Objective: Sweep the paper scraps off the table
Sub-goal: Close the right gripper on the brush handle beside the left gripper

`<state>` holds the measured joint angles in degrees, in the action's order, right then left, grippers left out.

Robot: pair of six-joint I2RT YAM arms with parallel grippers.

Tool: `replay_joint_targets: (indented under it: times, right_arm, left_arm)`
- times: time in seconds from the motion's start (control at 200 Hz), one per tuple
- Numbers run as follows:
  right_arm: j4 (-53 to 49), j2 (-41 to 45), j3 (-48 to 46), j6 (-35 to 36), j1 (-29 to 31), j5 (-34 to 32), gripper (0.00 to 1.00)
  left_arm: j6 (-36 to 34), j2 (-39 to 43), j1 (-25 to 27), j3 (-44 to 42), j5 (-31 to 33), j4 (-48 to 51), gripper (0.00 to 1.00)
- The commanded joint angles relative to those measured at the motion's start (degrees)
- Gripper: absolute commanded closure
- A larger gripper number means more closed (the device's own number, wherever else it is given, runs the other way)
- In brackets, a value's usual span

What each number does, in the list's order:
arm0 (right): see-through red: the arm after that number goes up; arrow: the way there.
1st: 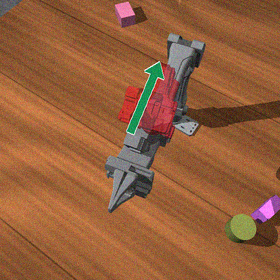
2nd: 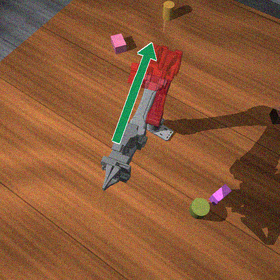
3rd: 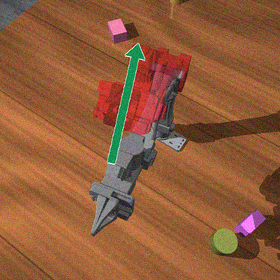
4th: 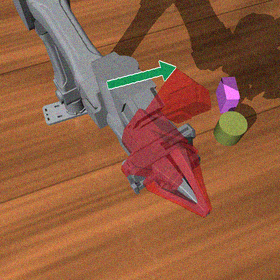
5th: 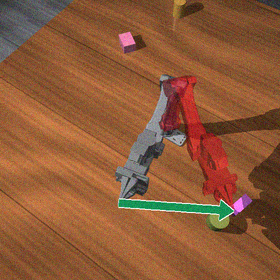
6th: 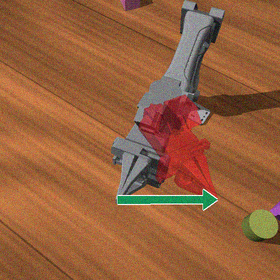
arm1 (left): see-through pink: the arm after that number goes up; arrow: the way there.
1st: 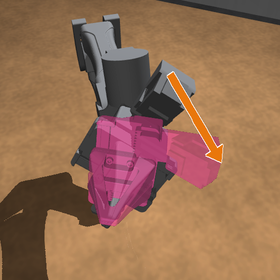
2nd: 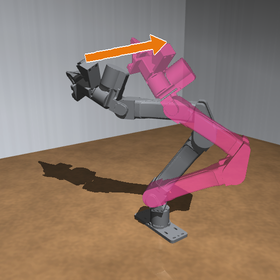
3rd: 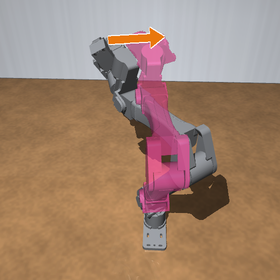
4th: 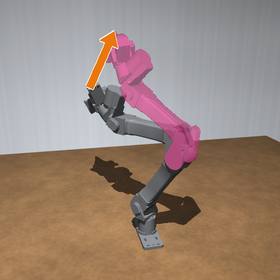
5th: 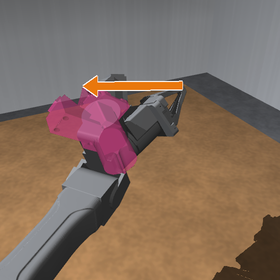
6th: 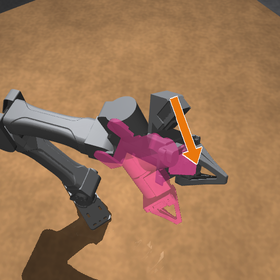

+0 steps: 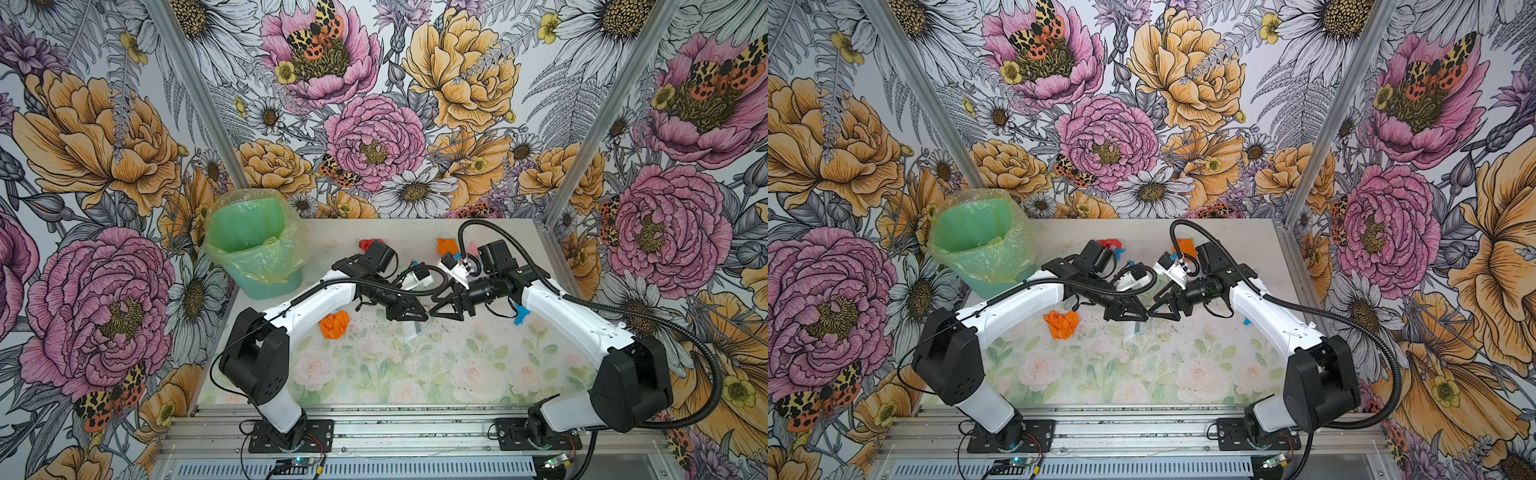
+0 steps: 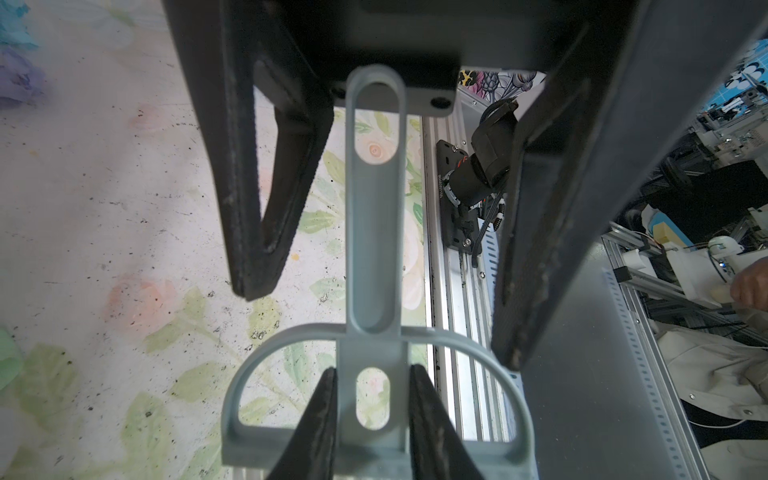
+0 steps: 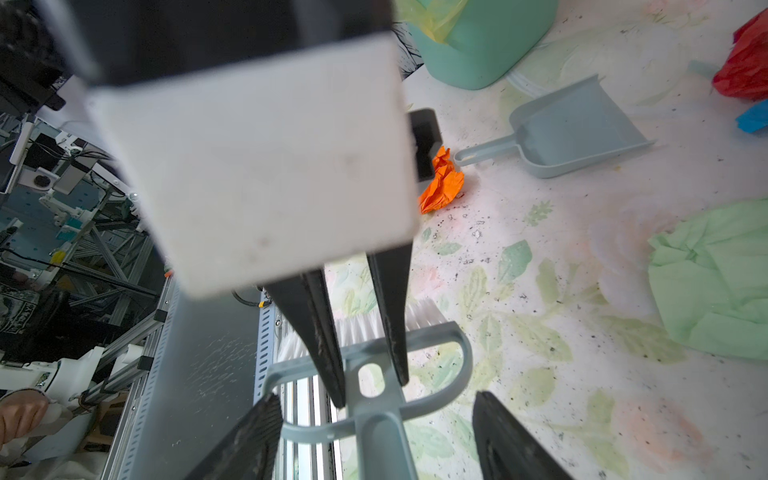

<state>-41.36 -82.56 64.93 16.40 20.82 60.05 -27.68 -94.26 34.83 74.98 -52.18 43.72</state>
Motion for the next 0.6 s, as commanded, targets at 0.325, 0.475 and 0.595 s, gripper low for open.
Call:
replay_joint_targets:
  times: [0.325,0.475,0.595]
  right_arm:
    - [0.6,-0.9,-0.7,0.8,0.7,0.4,0.32]
    - [0.6,-1.3,-0.7,0.8,1.0,0.4,0.35]
    - [0.6,-1.6,-0.7,0.9,1.2,0.7,0.39]
  left_arm:
    - [-1.6,-0.2,-1.0,1.7,-2.4,0.4,1.0]
    - [-1.6,-0.5,-1.1,2.0,-2.3,0.4,1.0]
    - [-1.6,-0.6,-1.1,2.2,-2.1,0.5,1.0]
